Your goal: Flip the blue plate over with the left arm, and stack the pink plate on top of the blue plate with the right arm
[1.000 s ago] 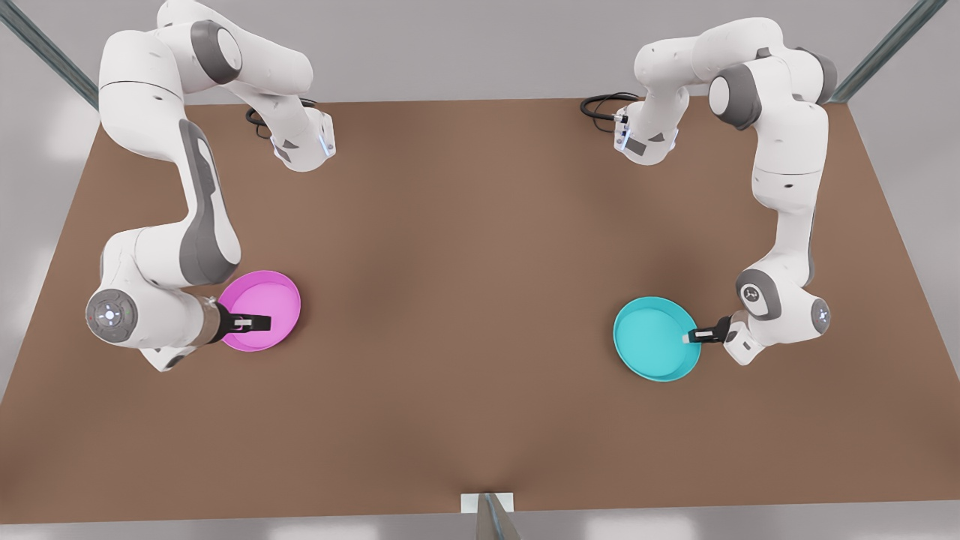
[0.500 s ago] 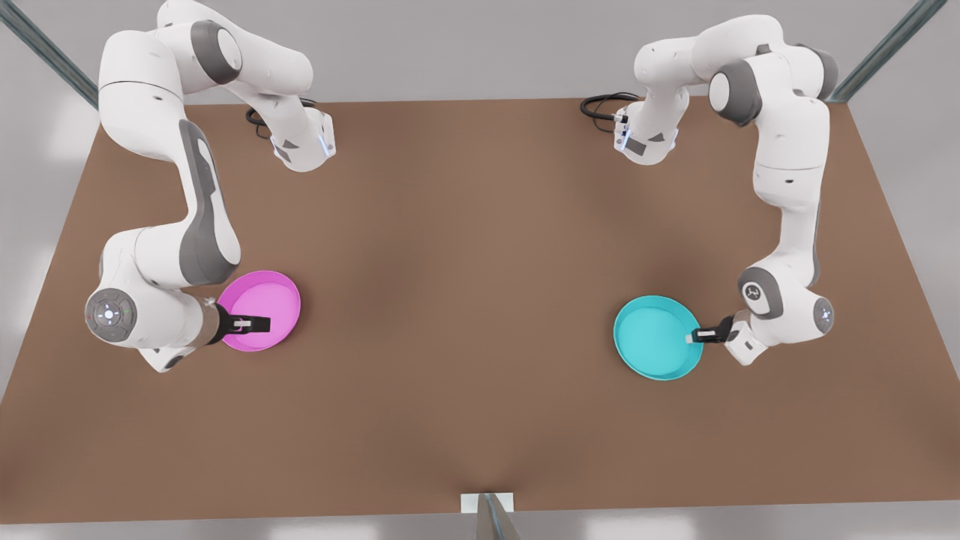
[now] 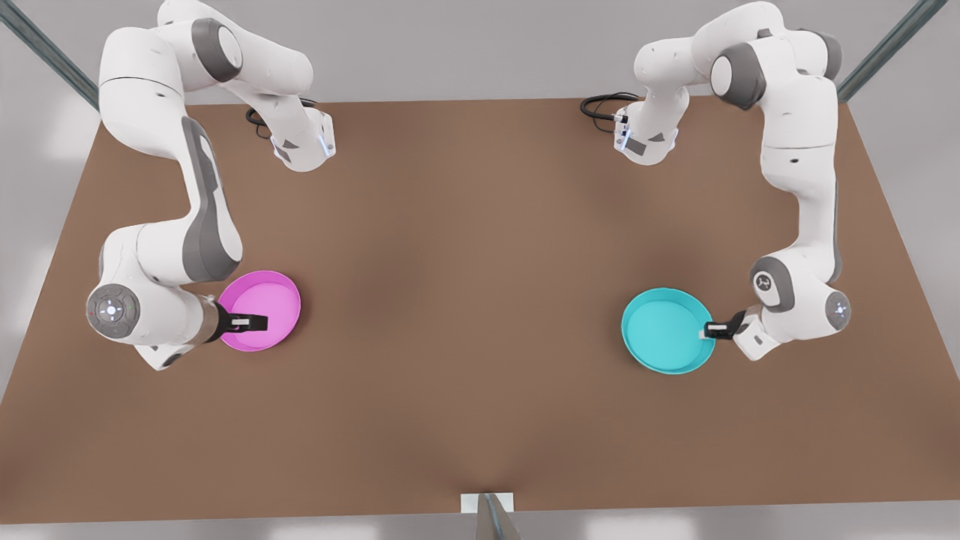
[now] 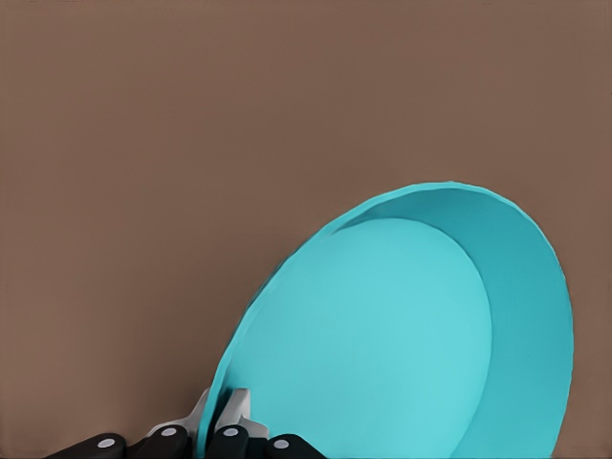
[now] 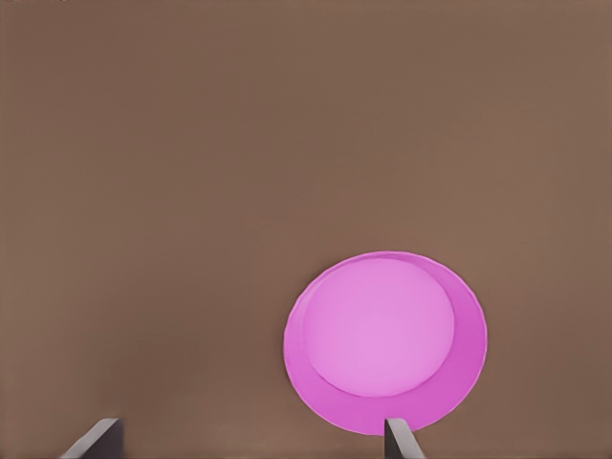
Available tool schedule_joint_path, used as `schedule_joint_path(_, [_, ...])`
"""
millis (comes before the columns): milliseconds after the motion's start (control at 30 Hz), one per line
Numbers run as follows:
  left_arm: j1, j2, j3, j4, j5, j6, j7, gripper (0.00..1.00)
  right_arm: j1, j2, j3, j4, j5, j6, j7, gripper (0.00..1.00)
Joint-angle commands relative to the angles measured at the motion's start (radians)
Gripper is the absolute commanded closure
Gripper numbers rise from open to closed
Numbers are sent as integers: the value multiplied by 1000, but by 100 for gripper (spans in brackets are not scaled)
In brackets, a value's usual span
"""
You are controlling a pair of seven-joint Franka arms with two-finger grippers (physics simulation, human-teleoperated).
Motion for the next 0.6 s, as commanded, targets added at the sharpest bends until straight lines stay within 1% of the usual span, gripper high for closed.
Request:
schedule_joint_path(0, [-1,0,2,24,-55,-32,2,75,1,0,2,0,-6,2,0,0])
schedule_joint_path(67, [-21,1,2,98,97,-106,-56,75,-1,1,2,0,-11,3,6,0])
schedule_joint_path(133, [-84,0,2,158,263,-175,-161,75,-5,3,2,0,-12,5,5,0])
schedule_joint_path(233, [-160,0,2,239,428,-290,-259,75,-2,0,2,0,-9,0,-1,0])
schedule_joint_path(333, [-275,1,2,330,669,-446,-423,75,4,-3,5,-5,-29,-11,3,0])
schedule_joint_path(433, [-390,3,2,371,819,-555,-572,75,10,-3,6,-8,-43,-12,23,0])
schedule_joint_path(500, [-506,4,2,377,921,-621,-725,75,41,-3,6,-3,-55,-41,44,0])
schedule_joint_path(567, [-575,6,2,388,996,-658,-811,75,56,-5,6,-5,-86,-58,43,0])
